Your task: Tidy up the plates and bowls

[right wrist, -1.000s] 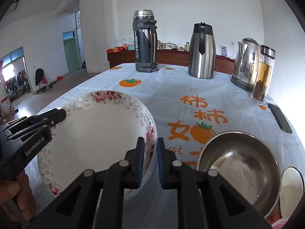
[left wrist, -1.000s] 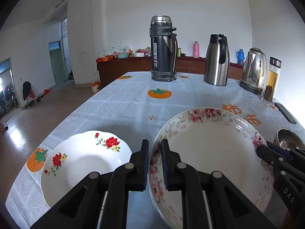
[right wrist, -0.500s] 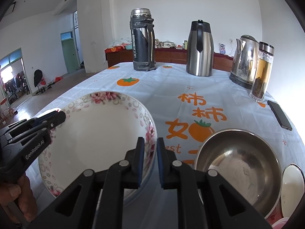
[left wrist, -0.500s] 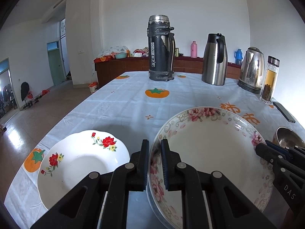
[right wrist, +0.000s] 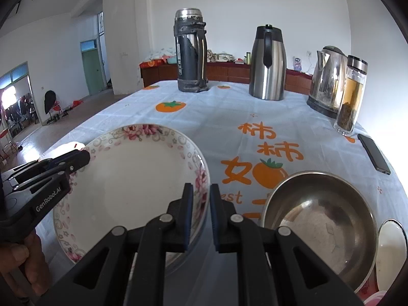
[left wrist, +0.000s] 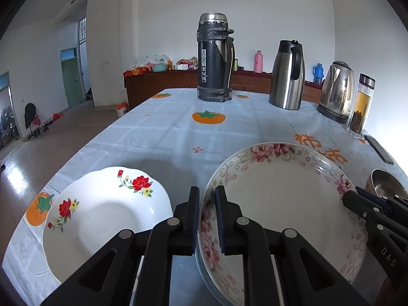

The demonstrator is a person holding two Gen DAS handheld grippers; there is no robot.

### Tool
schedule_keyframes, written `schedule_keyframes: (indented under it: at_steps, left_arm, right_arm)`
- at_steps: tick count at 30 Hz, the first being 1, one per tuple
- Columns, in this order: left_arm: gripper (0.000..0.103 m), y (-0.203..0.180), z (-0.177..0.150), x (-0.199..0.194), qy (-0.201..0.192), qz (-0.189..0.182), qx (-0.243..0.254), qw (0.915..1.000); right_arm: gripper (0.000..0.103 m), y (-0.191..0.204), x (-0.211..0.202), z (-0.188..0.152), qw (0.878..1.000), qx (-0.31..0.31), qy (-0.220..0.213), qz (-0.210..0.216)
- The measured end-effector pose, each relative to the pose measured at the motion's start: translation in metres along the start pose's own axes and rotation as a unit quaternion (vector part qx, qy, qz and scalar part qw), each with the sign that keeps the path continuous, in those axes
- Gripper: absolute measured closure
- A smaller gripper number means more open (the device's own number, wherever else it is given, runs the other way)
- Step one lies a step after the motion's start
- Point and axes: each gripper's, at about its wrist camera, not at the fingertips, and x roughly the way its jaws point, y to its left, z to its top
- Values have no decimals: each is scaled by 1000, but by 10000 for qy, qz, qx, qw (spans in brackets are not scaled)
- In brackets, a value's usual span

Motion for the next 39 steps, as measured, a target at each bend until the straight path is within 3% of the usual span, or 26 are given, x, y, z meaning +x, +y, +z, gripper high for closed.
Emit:
schedule_keyframes:
  at_steps: [39]
  left_arm:
    - [89, 8, -1, 14, 439, -71, -160, 9989]
  right_arm:
    - [88, 8, 11, 0, 9990, -273, 326, -112]
